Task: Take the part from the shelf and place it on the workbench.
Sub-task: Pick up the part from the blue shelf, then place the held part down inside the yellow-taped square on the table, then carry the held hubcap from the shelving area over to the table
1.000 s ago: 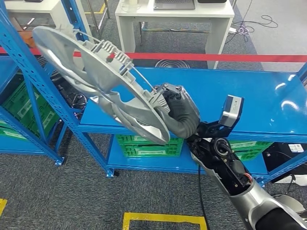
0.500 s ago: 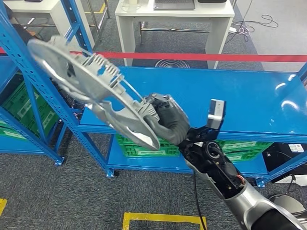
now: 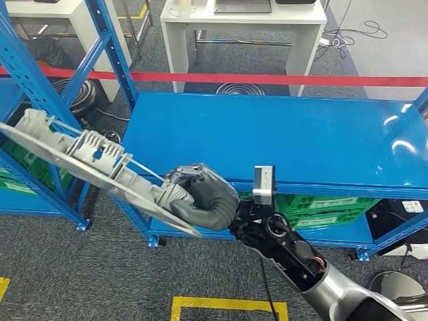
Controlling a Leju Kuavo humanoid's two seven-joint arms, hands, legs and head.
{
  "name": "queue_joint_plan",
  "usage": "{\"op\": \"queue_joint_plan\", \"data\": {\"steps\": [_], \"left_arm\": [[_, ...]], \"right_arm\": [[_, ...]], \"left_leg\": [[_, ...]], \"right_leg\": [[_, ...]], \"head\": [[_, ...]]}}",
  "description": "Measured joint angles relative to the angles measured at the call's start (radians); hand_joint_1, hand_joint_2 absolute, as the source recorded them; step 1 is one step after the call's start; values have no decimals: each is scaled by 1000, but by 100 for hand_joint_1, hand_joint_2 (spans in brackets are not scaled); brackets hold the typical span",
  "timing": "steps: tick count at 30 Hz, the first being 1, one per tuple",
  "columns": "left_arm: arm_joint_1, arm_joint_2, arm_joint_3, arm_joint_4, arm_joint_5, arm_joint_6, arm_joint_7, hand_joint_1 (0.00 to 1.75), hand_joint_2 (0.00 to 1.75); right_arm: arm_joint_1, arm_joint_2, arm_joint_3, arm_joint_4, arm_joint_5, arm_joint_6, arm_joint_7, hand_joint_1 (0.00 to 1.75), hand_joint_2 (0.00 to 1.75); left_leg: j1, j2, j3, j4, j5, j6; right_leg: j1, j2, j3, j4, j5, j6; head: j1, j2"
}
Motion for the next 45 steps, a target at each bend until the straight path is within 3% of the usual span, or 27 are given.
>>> {"op": "queue_joint_plan", "data": {"steps": [31,36,40,42,45], "left_arm": [[-1,3,0,0,0,-5,0,0,175],[-1,10,0,0,0,-6,-4,0,175],[-1,14,0,0,0,-7,-4,0,175],[-1,14,0,0,0,-7,-4,0,175],[1,13,0,0,1,-7,-7,0,175]], "right_arm": [[-29,17,72,42,45,-3,-15,175,175],[-34,17,80,42,54,-4,-19,175,175],[-39,18,85,42,56,-6,-21,175,175],[-43,19,86,42,56,-4,-22,175,175],[-43,20,87,44,53,3,-24,175,175]], "left_leg": [[-1,0,0,3,-2,0],[-2,0,-1,8,-6,6],[-1,0,6,-6,-1,15],[9,0,17,-26,9,20],[16,-1,21,-33,12,22]], "right_leg": [[-1,0,1,0,0,1],[-2,0,2,0,0,3],[-4,-2,7,-4,-2,11],[-2,-3,-12,43,-36,17],[-6,-3,-104,244,-134,26]], "head": [[-1,0],[-1,0],[-3,0],[-1,0],[13,0]]}}
